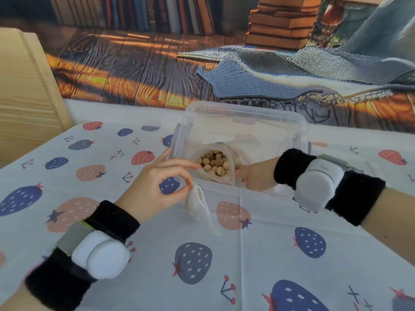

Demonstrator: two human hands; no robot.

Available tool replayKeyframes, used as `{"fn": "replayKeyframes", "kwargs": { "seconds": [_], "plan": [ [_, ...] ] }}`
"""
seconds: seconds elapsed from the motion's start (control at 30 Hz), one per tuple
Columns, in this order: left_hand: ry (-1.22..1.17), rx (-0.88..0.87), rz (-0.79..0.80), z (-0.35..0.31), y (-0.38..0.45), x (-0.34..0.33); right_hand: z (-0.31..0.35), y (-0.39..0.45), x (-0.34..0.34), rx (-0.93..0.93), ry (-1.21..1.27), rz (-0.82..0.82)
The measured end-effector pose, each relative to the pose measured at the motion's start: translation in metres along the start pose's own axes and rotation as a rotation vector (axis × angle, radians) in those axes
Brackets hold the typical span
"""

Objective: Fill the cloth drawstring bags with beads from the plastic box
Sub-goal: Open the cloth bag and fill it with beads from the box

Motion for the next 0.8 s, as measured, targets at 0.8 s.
{"fn": "replayKeyframes", "kwargs": {
  "seconds": [0.8],
  "plan": [
    [-0.204,0.084,-0.064,0.006,0.001,0.001,-0.020,0.032,0.008,-0.095,-0.060,-0.189]
  ]
}}
Point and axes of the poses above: each hand's wrist, its own y-axis towards the middle knuckle, its own x-axis out of the back of the hand, z = x × y, the point moved 8 cm from there along y, towards the middle knuckle, and after that the axes turned 10 degrees about y, right-handed, at the moved point
